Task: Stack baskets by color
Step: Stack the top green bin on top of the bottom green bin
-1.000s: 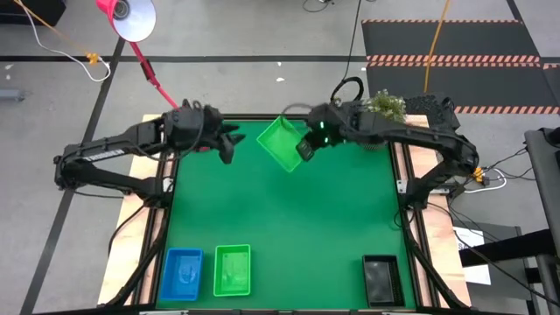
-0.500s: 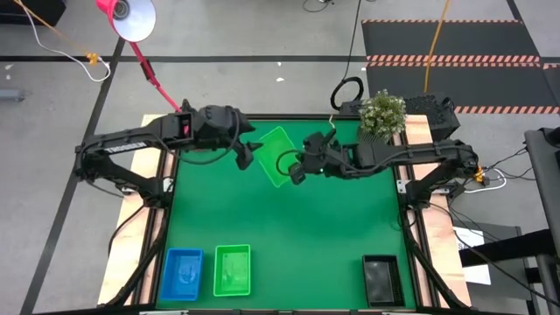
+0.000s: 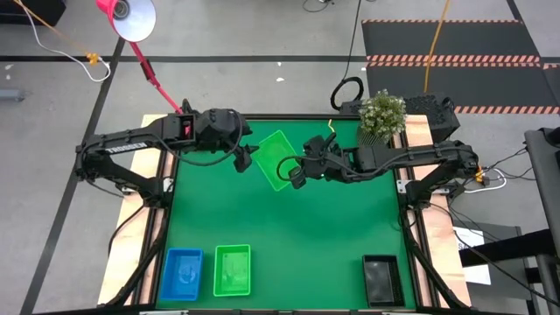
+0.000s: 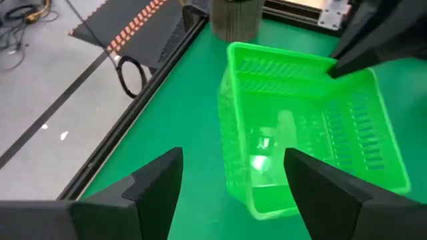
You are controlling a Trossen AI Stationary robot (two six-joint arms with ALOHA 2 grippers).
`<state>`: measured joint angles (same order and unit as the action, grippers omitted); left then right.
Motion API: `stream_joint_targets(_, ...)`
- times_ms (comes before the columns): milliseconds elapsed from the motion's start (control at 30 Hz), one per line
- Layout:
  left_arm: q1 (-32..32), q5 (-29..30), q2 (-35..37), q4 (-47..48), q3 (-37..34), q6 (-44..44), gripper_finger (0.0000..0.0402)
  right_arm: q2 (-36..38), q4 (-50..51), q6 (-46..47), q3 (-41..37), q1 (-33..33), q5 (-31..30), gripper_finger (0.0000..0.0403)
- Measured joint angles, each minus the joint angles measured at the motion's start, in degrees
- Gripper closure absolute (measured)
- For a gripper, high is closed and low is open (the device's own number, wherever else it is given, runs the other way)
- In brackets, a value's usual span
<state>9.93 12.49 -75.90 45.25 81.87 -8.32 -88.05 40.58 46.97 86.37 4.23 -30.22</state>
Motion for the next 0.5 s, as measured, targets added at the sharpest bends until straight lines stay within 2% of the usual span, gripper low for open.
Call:
stream_joint_targets(133, 0.0, -1.1, 0.1, -1.2, -1.1, 2.1, 0.0129, 0.0, 0.0, -1.9, 0.0, -0.1, 0.0, 0.0397)
stream_joint_targets(233, 0.0, -2.7, 0.0, -2.1, -3.6, 2.5, 0.0139, 0.0, 0.0, -2.6, 0.0, -0.4, 0.0, 0.0397)
stream_joint_targets(367, 0.0, -2.8, 0.0, -2.4, -7.4, 2.2, 0.0174, 0.0, 0.0, -3.8, 0.0, -0.9, 0.0, 0.0397)
stream_joint_targets(500, 0.0, -2.3, 0.0, -4.3, -9.2, 1.1, 0.0227, 0.0, 0.0, -6.4, 0.0, -1.2, 0.2, 0.0397)
